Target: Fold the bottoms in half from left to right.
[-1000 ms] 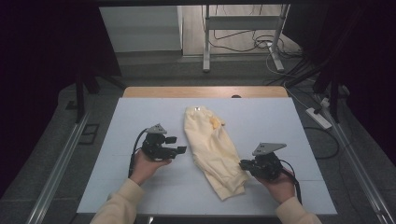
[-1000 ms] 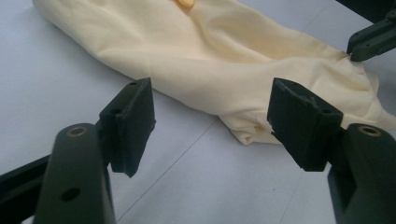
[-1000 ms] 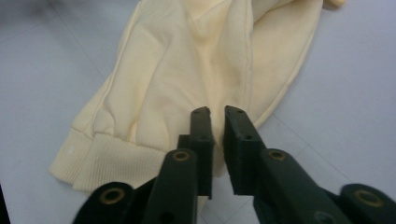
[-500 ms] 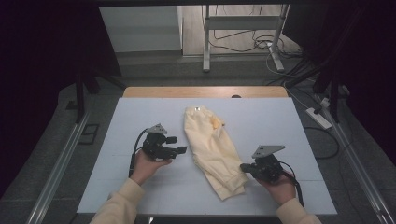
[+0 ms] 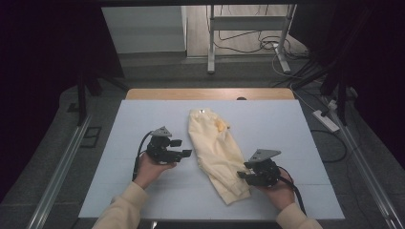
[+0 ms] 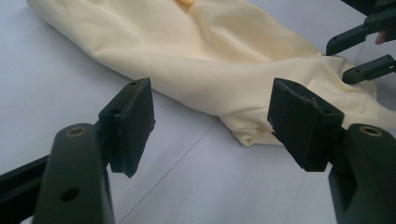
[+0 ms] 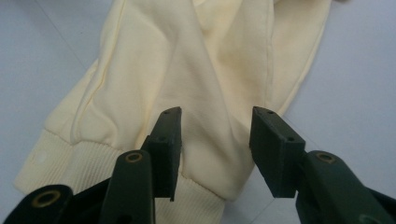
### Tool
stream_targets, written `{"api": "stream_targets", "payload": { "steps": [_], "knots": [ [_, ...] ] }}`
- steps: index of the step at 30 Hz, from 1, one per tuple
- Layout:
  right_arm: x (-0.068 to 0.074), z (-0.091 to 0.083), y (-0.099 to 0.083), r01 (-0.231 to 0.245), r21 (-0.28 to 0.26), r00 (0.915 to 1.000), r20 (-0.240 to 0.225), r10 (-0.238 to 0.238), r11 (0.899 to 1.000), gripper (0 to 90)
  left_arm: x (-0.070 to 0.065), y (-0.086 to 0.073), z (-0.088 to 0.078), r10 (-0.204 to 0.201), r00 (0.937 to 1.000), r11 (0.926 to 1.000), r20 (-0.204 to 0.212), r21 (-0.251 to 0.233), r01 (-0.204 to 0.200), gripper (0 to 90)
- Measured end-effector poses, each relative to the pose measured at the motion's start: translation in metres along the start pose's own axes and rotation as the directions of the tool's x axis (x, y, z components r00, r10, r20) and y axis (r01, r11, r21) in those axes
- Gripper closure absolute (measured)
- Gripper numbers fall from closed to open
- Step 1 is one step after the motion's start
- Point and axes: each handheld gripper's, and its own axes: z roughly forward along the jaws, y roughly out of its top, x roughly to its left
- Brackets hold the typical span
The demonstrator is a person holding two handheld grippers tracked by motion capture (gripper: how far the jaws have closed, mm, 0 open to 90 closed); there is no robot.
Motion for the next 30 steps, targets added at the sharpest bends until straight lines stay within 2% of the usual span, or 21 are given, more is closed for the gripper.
{"api": "stream_targets", "payload": {
  "steps": [4, 7, 9, 11, 13, 15, 19, 21, 23, 26, 28, 30],
  "knots": [
    [-0.008, 0.005, -0.004, -0.055, 0.039, 0.9981, -0.026, 0.056, 0.998, 52.0, 0.0, 0.0, 0.0, -0.001, 1.0, 1.0, -0.002, 0.001, 0.001, 31.4],
    [-0.013, 0.007, -0.007, -0.103, 0.058, 0.9904, -0.087, 0.108, 0.993, 70.0, 0.0, 0.0, 0.001, 0.005, 1.0, 1.0, -0.007, 0.006, -0.005, 31.4],
    [-0.011, 0.004, -0.006, -0.083, 0.066, 0.9921, -0.088, 0.089, 0.994, 77.9, -0.001, 0.0, 0.001, 0.006, 1.0, 1.0, -0.006, 0.005, -0.006, 31.4],
    [-0.008, 0.001, -0.003, -0.066, 0.079, 0.9939, -0.083, 0.072, 0.995, 82.1, -0.001, 0.0, 0.001, 0.006, 1.0, 1.0, -0.005, 0.007, -0.006, 31.4],
    [-0.007, -0.003, -0.001, -0.043, 0.09, 0.9951, -0.085, 0.051, 0.995, 84.6, -0.001, 0.0, 0.001, 0.007, 1.0, 0.9999, -0.004, 0.008, -0.007, 31.3],
    [-0.008, -0.008, -0.002, -0.043, 0.086, 0.9943, -0.094, 0.051, 0.995, 86.0, -0.001, 0.0, 0.0, 0.006, 1.0, 1.0, -0.004, 0.007, -0.006, 31.3],
    [-0.009, -0.021, -0.002, -0.05, 0.073, 0.9932, -0.101, 0.057, 0.996, 86.3, 0.0, -0.001, -0.001, 0.002, 1.0, 1.0, -0.004, 0.003, -0.002, 31.4],
    [-0.005, -0.025, -0.005, -0.044, 0.086, 0.9938, -0.098, 0.052, 0.995, 86.1, 0.0, -0.001, -0.001, -0.001, 1.0, 1.0, -0.006, 0.005, 0.001, 31.3],
    [0.0, -0.022, -0.009, -0.025, 0.104, 0.9948, -0.096, 0.035, 0.994, 84.8, 0.0, -0.001, -0.001, 0.0, 1.0, 1.0, -0.006, 0.006, 0.0, 31.3],
    [0.003, -0.016, -0.014, -0.037, 0.083, 0.9944, -0.096, 0.045, 0.996, 80.9, 0.0, 0.0, 0.0, 0.001, 1.0, 1.0, -0.006, 0.007, -0.001, 31.3],
    [0.002, -0.017, -0.013, -0.043, 0.079, 0.9955, -0.081, 0.049, 0.996, 70.2, 0.0, 0.0, 0.0, 0.003, 1.0, 1.0, -0.006, 0.007, -0.003, 31.3],
    [0.001, -0.019, -0.012, -0.029, 0.051, 0.9976, -0.062, 0.033, 0.998, 60.5, -0.001, 0.0, 0.0, 0.003, 1.0, 1.0, -0.005, 0.005, -0.003, 31.3]
  ]
}}
